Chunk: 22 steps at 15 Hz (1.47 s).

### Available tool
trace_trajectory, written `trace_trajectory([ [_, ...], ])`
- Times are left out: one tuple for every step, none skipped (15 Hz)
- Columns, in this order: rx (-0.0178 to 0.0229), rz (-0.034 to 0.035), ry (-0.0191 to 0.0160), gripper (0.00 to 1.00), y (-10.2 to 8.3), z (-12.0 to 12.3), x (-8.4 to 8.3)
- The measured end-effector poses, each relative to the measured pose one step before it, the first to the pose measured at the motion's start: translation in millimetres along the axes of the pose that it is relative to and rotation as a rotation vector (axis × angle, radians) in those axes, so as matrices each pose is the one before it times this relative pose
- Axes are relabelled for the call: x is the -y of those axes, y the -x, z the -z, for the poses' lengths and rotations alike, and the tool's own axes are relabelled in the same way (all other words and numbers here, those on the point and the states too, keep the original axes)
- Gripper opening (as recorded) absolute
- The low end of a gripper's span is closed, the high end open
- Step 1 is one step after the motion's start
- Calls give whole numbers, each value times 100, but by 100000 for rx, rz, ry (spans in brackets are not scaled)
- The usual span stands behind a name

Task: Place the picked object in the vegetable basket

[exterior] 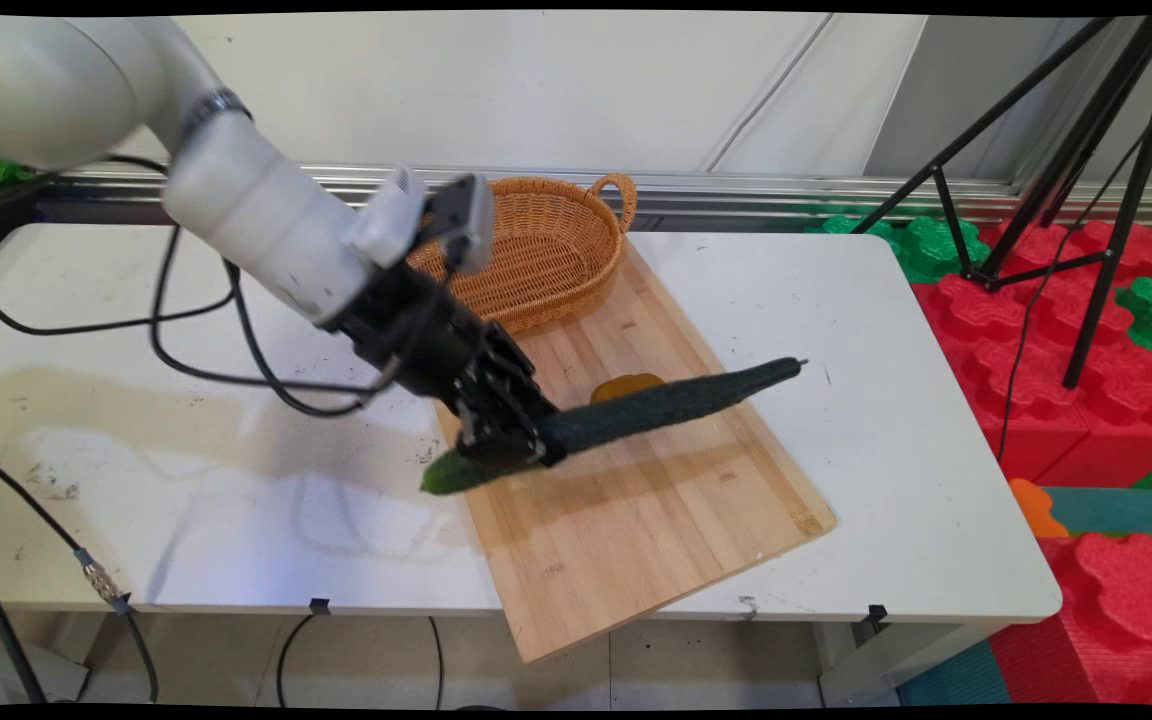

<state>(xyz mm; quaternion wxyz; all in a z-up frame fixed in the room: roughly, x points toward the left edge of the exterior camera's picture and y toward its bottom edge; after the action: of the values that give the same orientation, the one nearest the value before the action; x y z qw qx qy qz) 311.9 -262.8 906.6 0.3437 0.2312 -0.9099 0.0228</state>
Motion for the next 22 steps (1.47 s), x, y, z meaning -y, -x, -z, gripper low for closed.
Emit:
trace_trajectory([
  [-1234, -169, -215, 0, -66, 1264, 265],
  [-1049, -155, -394, 0, 1, 1265, 339],
  [-727, -200, -411, 0, 23, 1019, 334],
  [-448, -131, -383, 0, 15, 668, 262],
  [-454, -325, -660, 0, 79, 983, 409],
  [-273, -585, -1002, 0, 112, 1079, 537],
  [-4, -612, -1521, 0, 153, 1035, 700],
  [139, -457, -1489, 0, 163, 798, 661],
  [209, -427, -1949, 0, 204, 834, 845],
  [155, -222, -1811, 0, 174, 637, 799],
  [148, -146, -1148, 0, 116, 369, 522],
  [241, -383, -2056, 0, 183, 533, 1009],
  [205, -364, -1815, 0, 180, 375, 882],
  [268, -440, -2042, 0, 227, 285, 1074],
  [456, -454, -1968, 0, 279, 122, 1093],
  [397, -322, -1579, 0, 231, -19, 918],
  [539, -262, -1768, 0, 319, -127, 1035],
  [628, -292, -1713, 0, 364, -251, 992],
  [615, -125, -1352, 0, 323, -300, 812],
  [661, 8, -1252, 0, 335, -374, 766],
  [793, -148, -1641, 0, 392, -614, 1016],
  [655, -358, -1100, 0, 235, -530, 701],
])
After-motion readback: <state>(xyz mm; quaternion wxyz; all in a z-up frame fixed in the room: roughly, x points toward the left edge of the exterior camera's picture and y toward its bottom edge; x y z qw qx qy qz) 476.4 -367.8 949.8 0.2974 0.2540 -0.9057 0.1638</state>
